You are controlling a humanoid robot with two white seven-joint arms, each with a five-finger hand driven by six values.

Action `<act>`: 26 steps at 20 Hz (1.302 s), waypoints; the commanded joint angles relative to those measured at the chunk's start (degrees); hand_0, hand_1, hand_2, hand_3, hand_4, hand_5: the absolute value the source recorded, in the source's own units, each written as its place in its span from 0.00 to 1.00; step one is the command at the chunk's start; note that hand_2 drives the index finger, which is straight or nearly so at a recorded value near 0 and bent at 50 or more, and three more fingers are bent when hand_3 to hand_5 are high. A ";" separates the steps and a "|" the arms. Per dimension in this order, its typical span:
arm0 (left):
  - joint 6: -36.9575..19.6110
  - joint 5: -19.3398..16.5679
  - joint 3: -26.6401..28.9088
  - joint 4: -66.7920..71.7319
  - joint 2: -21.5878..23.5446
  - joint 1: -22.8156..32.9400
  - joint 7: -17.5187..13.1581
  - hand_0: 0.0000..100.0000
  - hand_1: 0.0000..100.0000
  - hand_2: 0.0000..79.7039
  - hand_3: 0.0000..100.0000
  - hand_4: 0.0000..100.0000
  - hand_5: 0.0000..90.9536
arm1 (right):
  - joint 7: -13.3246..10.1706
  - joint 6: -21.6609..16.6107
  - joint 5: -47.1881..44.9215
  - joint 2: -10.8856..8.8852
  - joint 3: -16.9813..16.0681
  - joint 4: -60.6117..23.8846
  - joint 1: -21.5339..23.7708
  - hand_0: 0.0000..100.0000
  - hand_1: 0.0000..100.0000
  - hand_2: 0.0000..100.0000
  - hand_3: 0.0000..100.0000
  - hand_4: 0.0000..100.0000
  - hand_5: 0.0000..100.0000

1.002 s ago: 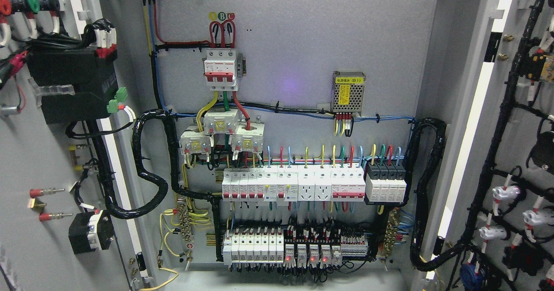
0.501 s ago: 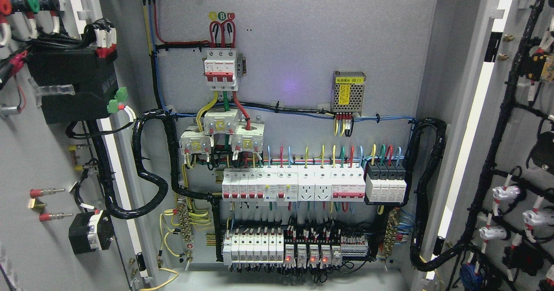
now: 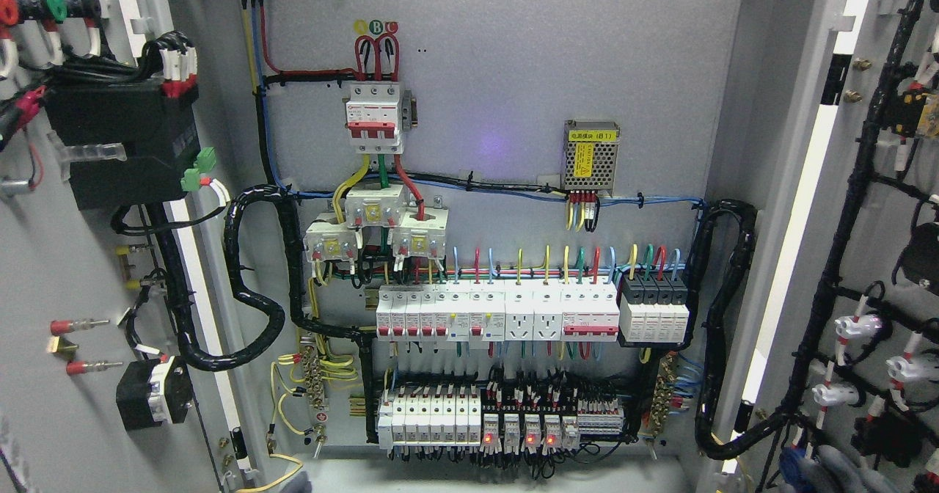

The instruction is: Open door with both hands

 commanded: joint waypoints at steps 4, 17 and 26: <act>-53.35 5.51 20.54 -2.88 0.14 3.26 0.07 0.00 0.00 0.00 0.00 0.00 0.00 | 0.16 0.15 -3.39 -3.32 -7.80 0.43 0.22 0.00 0.00 0.00 0.00 0.00 0.00; -52.74 15.02 37.16 23.99 16.30 -10.52 0.07 0.00 0.00 0.00 0.00 0.00 0.00 | 0.07 0.15 -6.90 -2.79 -12.90 6.41 1.36 0.00 0.00 0.00 0.00 0.00 0.00; -52.74 15.11 40.58 45.36 26.33 -21.43 0.07 0.00 0.00 0.00 0.00 0.00 0.00 | 0.07 0.15 -11.03 -2.61 -15.63 9.05 2.68 0.00 0.00 0.00 0.00 0.00 0.00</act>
